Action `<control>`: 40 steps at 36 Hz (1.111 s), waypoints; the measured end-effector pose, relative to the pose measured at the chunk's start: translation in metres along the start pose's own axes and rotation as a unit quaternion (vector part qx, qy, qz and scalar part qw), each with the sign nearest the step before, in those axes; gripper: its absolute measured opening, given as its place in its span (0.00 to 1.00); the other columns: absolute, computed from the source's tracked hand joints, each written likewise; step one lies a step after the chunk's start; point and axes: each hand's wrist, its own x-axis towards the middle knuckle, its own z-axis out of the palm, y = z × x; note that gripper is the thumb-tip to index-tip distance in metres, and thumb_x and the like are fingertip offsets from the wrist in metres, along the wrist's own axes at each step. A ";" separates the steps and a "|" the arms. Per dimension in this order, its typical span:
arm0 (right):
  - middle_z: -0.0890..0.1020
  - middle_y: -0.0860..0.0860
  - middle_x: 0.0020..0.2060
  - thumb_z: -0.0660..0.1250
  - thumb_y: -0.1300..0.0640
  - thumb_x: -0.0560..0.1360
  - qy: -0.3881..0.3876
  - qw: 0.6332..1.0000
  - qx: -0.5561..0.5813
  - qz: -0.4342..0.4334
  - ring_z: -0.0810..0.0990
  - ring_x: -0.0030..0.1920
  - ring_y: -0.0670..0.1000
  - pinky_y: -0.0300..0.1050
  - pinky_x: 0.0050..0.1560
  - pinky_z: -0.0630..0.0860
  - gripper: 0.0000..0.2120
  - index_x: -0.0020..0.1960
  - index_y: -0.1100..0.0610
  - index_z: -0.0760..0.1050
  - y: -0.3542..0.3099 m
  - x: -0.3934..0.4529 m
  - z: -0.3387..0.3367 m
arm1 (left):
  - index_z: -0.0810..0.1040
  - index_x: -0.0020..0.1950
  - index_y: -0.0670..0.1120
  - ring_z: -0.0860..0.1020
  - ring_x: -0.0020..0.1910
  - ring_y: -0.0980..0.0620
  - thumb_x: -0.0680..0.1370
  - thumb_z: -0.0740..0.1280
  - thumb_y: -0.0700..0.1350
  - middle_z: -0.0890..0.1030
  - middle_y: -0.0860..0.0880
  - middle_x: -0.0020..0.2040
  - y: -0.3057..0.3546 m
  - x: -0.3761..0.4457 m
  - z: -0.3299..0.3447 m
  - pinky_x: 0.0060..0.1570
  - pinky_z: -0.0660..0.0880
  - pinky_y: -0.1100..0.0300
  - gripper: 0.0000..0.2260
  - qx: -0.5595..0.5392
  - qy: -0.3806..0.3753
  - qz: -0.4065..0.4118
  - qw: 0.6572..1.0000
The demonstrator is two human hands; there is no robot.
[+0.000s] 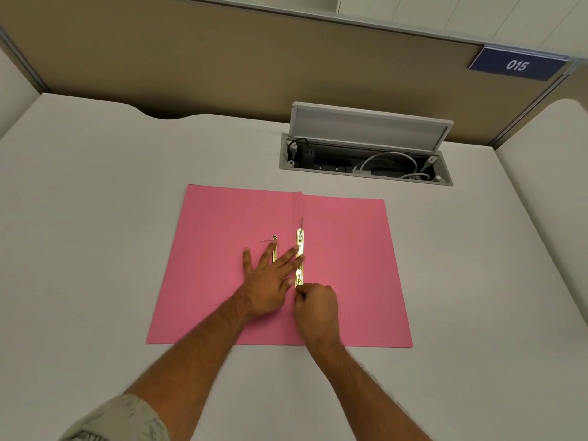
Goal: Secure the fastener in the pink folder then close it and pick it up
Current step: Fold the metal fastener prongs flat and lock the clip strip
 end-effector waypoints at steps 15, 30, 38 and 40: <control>0.88 0.54 0.50 0.63 0.63 0.78 0.019 0.999 0.036 0.019 0.83 0.50 0.57 0.48 0.54 0.81 0.15 0.57 0.58 0.86 0.012 0.002 -0.009 | 0.46 0.81 0.64 0.34 0.81 0.48 0.85 0.50 0.53 0.37 0.68 0.77 0.000 0.001 0.002 0.68 0.30 0.26 0.25 0.006 0.003 -0.002 1.000; 0.63 0.54 0.78 0.82 0.53 0.65 -0.129 0.988 0.045 -0.077 0.61 0.76 0.59 0.54 0.75 0.64 0.43 0.76 0.46 0.69 0.028 0.055 -0.037 | 0.43 0.82 0.61 0.35 0.81 0.50 0.84 0.56 0.51 0.43 0.65 0.81 0.000 -0.001 0.000 0.69 0.28 0.30 0.30 -0.035 0.015 -0.014 0.999; 0.50 0.51 0.83 0.84 0.45 0.60 -0.175 0.973 -0.073 -0.128 0.51 0.79 0.58 0.58 0.77 0.60 0.62 0.83 0.43 0.49 0.042 0.063 -0.043 | 0.45 0.82 0.60 0.35 0.81 0.52 0.84 0.56 0.52 0.42 0.61 0.82 -0.002 0.000 0.005 0.69 0.28 0.32 0.30 -0.033 0.035 -0.017 0.999; 0.49 0.51 0.83 0.84 0.46 0.61 -0.167 0.972 -0.090 -0.141 0.51 0.79 0.59 0.57 0.77 0.61 0.63 0.83 0.43 0.47 0.044 0.062 -0.041 | 0.45 0.82 0.61 0.36 0.81 0.53 0.84 0.56 0.53 0.40 0.59 0.82 -0.002 0.000 0.005 0.70 0.29 0.32 0.30 -0.027 0.034 -0.019 0.999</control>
